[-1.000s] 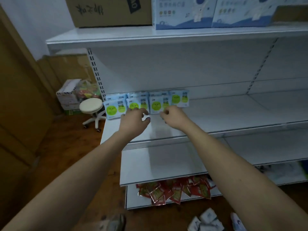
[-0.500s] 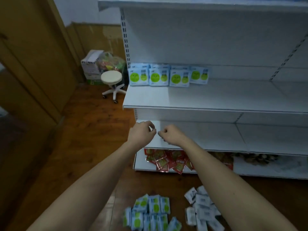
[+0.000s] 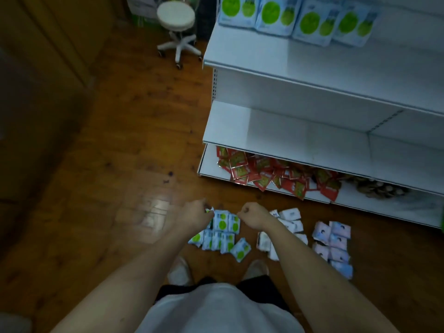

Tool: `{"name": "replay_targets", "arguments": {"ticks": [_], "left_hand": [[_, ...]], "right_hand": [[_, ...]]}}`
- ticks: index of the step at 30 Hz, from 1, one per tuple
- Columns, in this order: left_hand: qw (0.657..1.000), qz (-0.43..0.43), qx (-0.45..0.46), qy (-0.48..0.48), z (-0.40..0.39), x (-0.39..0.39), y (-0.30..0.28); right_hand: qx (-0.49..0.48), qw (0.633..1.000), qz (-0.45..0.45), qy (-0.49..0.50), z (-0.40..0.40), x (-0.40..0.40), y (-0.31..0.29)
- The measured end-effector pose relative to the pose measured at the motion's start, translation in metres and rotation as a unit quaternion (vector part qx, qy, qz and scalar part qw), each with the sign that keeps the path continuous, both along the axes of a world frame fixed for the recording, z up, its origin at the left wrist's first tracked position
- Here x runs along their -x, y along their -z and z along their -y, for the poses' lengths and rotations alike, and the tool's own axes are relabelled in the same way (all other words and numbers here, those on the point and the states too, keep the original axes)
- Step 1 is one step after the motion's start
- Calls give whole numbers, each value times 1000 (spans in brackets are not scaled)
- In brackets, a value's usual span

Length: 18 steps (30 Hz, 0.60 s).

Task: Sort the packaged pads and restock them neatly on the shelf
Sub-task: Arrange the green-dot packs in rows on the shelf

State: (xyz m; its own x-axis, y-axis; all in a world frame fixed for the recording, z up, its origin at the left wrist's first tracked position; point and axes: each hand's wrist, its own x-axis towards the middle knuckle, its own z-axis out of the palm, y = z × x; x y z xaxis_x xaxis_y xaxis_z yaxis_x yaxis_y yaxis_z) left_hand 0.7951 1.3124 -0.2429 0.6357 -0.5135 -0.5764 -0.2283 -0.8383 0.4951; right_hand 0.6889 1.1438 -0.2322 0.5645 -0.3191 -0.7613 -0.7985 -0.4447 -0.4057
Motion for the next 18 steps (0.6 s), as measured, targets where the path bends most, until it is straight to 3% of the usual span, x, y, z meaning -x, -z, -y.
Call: {"name": "replay_targets", "arguments": {"ticks": [5, 9, 18], "left_hand": [[995, -47, -42, -71, 11, 38, 30], [976, -101, -56, -182, 31, 88, 79], [887, -244, -77, -385, 70, 205, 284]], "right_hand": [[-17, 999, -27, -20, 27, 36, 29], [-47, 997, -50, -44, 59, 79, 75], [-67, 986, -152, -25, 106, 141, 281]]}}
